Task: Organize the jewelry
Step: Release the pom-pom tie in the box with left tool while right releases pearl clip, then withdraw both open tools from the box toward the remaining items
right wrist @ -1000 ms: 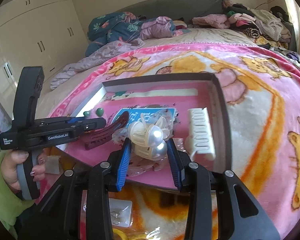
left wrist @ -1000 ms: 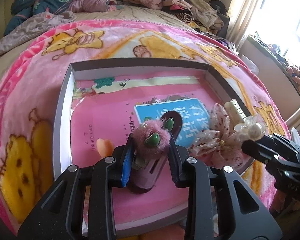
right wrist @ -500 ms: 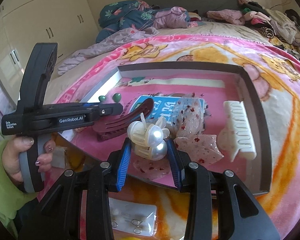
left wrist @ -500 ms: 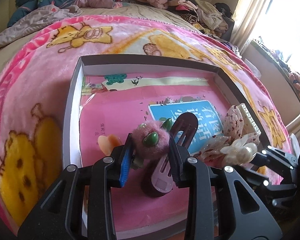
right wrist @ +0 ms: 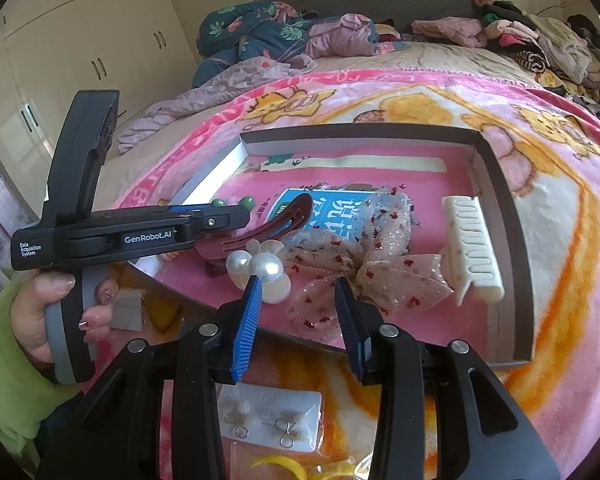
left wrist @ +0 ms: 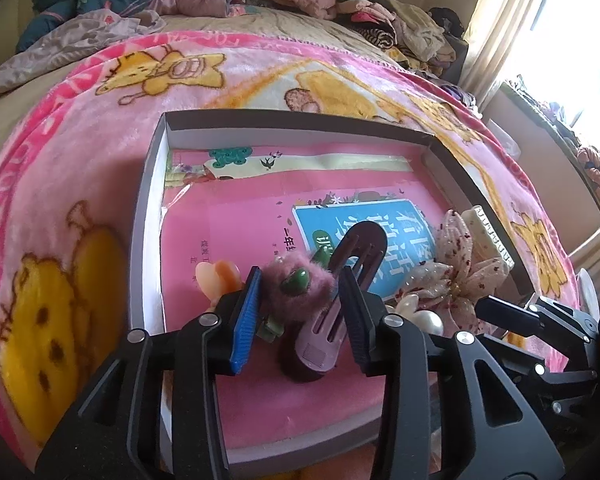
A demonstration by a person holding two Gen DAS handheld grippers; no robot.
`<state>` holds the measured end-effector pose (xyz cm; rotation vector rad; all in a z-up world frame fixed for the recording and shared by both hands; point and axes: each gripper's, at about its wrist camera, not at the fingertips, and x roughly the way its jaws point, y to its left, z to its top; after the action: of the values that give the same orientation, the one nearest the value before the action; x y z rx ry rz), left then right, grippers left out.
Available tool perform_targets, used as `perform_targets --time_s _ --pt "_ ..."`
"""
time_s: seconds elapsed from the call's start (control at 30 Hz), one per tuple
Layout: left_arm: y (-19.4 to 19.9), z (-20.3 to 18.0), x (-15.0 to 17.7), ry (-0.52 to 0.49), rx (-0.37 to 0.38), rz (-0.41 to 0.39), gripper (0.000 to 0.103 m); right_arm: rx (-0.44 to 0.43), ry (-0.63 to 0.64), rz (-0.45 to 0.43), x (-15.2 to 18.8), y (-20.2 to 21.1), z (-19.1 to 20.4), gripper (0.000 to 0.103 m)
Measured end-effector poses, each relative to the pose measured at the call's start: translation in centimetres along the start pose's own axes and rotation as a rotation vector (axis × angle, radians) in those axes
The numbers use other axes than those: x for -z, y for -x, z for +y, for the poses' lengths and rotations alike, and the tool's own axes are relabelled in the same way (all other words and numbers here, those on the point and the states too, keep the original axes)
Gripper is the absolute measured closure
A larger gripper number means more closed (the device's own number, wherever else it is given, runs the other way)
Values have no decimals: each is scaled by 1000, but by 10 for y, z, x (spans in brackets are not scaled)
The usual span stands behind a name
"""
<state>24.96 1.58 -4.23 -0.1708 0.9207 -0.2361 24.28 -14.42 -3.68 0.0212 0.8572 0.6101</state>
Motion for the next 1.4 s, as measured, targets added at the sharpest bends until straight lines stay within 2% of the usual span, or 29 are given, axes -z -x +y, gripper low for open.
perform_targets --time_s 0.27,0.53,0.67,0.73,0.77,0.8,0.93,1.0,1.13,1.2,1.4 --pt "19 -7 -1 -5 4 -24 68 20 -16 -27 1 21 -4 60" --pt "44 -15 0 4 10 -49 56 48 -24 -76 0 46 -3 41" --pt "56 -18 3 8 2 -65 45 61 -27 -102 2 61 -3 37" --pt "63 -17 5 14 -4 -73 45 66 -30 -112 2 65 -2 32" --pt "67 -19 6 14 -9 -78 43 68 -32 -118 2 69 -2 31" --pt "71 -19 7 14 -14 -83 36 71 -33 -125 3 73 -2 30" --pt "85 -22 11 10 -25 -105 31 80 -38 -146 5 85 0 27" --pt "93 -24 14 15 -24 -119 23 84 -35 -155 6 91 1 26" --pt "105 -25 18 21 -24 -137 22 89 -29 -169 8 101 5 24" --pt "110 -26 20 27 -28 -145 13 90 -23 -177 10 106 8 23" --pt "125 -30 29 21 -43 -171 13 91 -13 -190 14 119 13 21"
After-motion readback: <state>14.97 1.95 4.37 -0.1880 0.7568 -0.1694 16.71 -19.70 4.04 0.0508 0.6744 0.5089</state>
